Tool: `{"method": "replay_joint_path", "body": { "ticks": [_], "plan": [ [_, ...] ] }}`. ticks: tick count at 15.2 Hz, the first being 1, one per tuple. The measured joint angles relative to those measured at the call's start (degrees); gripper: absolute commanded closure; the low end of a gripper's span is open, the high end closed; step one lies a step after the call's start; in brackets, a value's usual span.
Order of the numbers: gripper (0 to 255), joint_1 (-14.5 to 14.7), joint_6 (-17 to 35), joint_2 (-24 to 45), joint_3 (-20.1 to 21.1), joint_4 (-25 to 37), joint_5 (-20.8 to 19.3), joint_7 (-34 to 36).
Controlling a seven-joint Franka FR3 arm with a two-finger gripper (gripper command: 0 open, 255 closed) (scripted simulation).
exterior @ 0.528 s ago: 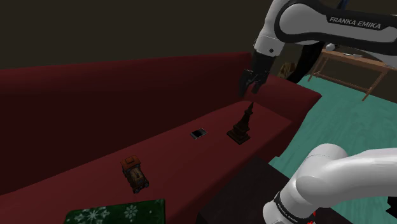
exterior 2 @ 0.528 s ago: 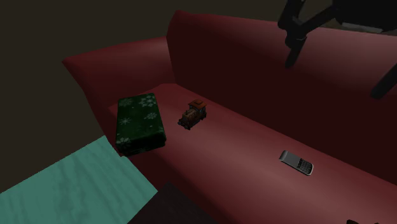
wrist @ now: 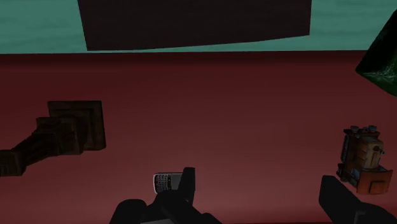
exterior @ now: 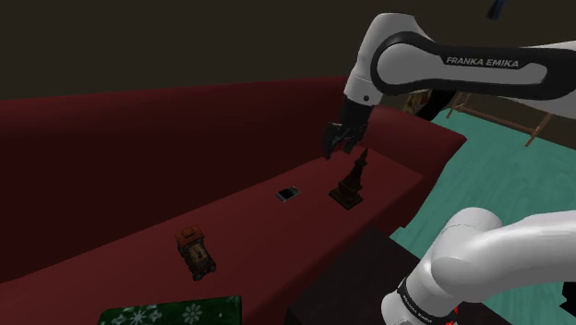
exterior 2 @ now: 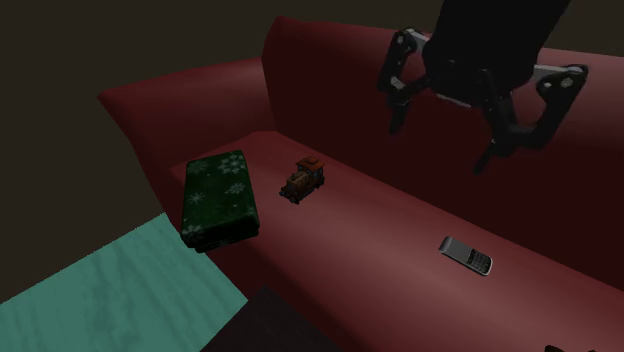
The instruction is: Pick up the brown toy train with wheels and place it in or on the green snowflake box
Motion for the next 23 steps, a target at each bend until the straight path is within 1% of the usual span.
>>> {"method": "replay_joint_path", "body": {
  "ticks": [5, 11, 14, 19, 23],
  "plan": [
    [0, 2.17, 8.96, 3.86, 3.67, -3.90, 3.01, 3.19],
    [0, 4.66, 20.37, 11.58, 8.16, -6.05, 6.13, 6.71],
    [0, 5.85, 26.51, 16.96, 10.80, -5.89, 7.33, 8.91],
    [0, 7.27, 35.33, 25.97, 14.74, -4.15, 7.74, 12.78],
    [0, 7.96, 41.79, 34.28, 17.49, -1.17, 5.98, 16.65]
  ]
}}
